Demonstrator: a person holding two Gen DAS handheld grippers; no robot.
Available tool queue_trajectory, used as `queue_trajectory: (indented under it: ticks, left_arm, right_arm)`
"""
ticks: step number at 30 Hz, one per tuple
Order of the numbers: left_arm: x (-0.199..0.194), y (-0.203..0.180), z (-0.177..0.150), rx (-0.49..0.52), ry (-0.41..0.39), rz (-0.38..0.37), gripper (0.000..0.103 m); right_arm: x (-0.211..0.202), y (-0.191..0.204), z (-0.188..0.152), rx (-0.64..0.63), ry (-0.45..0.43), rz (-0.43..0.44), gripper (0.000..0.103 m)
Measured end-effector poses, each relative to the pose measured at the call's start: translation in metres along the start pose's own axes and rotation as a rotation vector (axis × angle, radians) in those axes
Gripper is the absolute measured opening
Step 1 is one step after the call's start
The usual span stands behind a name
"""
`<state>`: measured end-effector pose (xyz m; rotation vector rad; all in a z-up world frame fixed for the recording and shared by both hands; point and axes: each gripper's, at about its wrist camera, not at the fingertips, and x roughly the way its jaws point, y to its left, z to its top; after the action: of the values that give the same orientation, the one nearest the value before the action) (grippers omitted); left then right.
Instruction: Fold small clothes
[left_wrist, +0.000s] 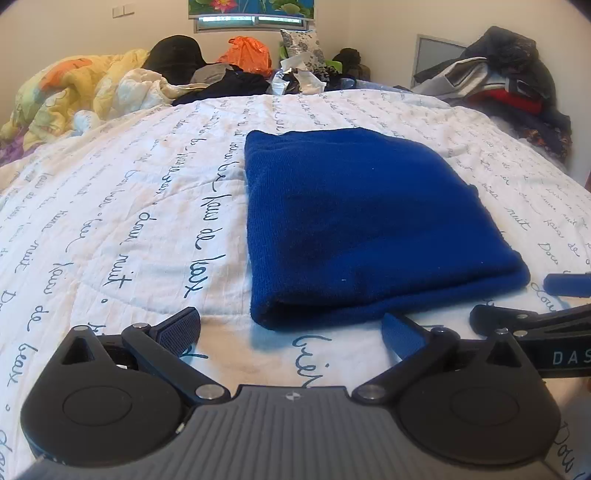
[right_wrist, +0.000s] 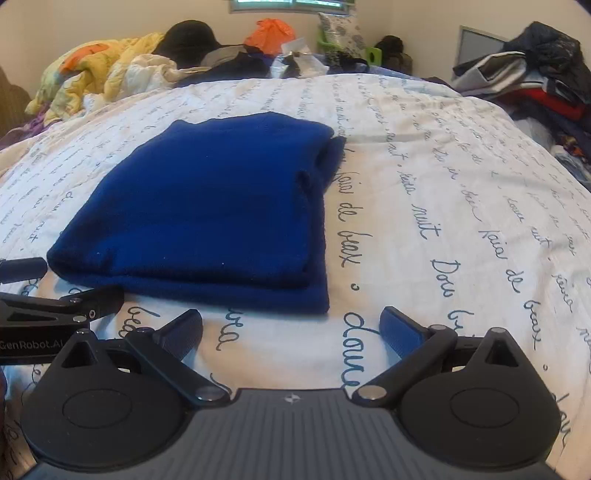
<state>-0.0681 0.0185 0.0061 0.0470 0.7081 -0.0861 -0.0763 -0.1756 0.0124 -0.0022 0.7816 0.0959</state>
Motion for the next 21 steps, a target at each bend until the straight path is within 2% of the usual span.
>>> queue_trajectory:
  ticks: [3,6,21]
  left_arm:
    - [-0.0010,0.0017,-0.0014,-0.001,-0.004,0.002,0.103]
    - [-0.0015,0.0025,-0.0030,0.000,-0.006,0.000,0.103]
    - [-0.0011,0.0031,-0.0039,-0.001,-0.007,0.000,0.103]
  right_arm:
    - [0.0007,-0.0011,-0.0001,0.028,-0.012,-0.006,0.103]
    - [0.0020,0.0003,-0.0060,-0.009,-0.050,-0.001,0.103]
    - [0.0012,0.0019,-0.0073,-0.006,-0.059,-0.006,0.103]
